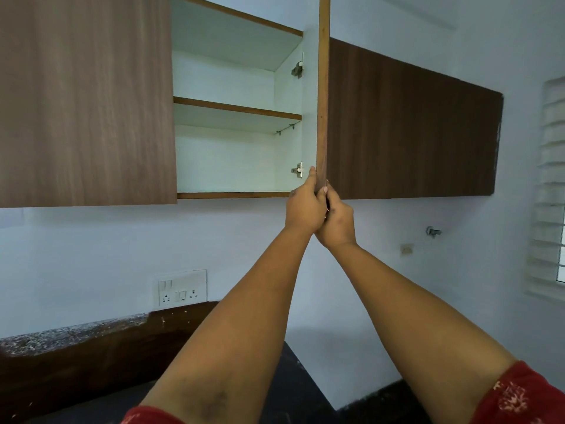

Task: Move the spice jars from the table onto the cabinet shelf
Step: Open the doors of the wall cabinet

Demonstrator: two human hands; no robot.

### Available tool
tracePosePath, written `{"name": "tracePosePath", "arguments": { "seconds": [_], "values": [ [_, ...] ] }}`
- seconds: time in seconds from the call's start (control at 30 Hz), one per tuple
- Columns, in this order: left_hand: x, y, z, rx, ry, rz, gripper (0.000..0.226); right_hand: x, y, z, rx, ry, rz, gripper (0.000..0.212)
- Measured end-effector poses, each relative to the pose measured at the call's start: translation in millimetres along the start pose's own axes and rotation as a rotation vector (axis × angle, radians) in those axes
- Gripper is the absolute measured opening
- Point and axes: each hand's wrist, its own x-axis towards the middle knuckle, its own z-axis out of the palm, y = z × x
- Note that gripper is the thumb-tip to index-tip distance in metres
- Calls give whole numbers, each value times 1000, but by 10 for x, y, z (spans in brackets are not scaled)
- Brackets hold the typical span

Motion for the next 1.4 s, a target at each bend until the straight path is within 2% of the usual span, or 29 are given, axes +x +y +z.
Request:
{"name": "tracePosePath", "arguments": {
  "seconds": [0.13, 0.2, 0.27, 0.3, 0.33, 0.37, 0.43, 0.5, 0.57, 0.67, 0.83, 0.9, 0.97, 1.03, 1.13, 1.2, 1.3, 1.4],
  "values": [
    [-69, 132, 160, 32, -9, -14, 43, -77, -127, -172, -195, 33, -45, 35],
    [-70, 238, 222, 43, 8, -2, 33, -114, -186, -308, -419, 43, -166, 30],
    [-68, 361, 291, 69, -2, 1, 23, -131, -227, -484, -854, 38, -337, 56],
    [-82, 423, 332, 80, -16, -3, 22, -127, -249, -560, -974, 50, -384, 68],
    [-105, 483, 374, 84, -32, -5, 22, -124, -273, -630, -1013, 59, -408, 72],
    [-138, 541, 427, 84, -49, 0, 23, -133, -311, -705, -1001, 56, -412, 67],
    [-205, 624, 531, 87, -84, 27, 25, -119, -366, -824, -822, 25, -329, 43],
    [-263, 688, 643, 80, -142, 55, 27, -88, -428, -945, -691, 44, -262, 32],
    [-313, 736, 751, 53, -235, 62, 29, -42, -471, -1083, -581, 120, -242, 28],
    [-358, 787, 886, 38, -398, 68, 38, -9, -557, -1214, -185, 215, -70, 30],
    [-364, 826, 1032, 67, -535, 39, 50, 56, -571, -1452, -154, 266, -26, 37],
    [-386, 826, 1076, 78, -552, 12, 53, 41, -570, -1514, -243, 283, -46, 40],
    [-412, 816, 1109, 69, -561, 1, 53, 33, -547, -1560, -445, 307, -61, 45],
    [-422, 807, 1125, 60, -557, -2, 53, 55, -536, -1594, -732, 302, -115, 48],
    [-395, 773, 1115, 52, -546, -2, 53, 46, -546, -1613, -1311, 153, -252, 60],
    [-372, 730, 1087, 43, -517, 1, 54, 34, -537, -1544, -1410, 197, -320, 63],
    [-346, 639, 1005, 28, -429, 1, 54, 15, -529, -1352, -1400, 344, -398, 60],
    [-284, 486, 843, 31, -349, 23, 55, 41, -490, -1080, -1457, 332, -454, 58]
  ]
}}
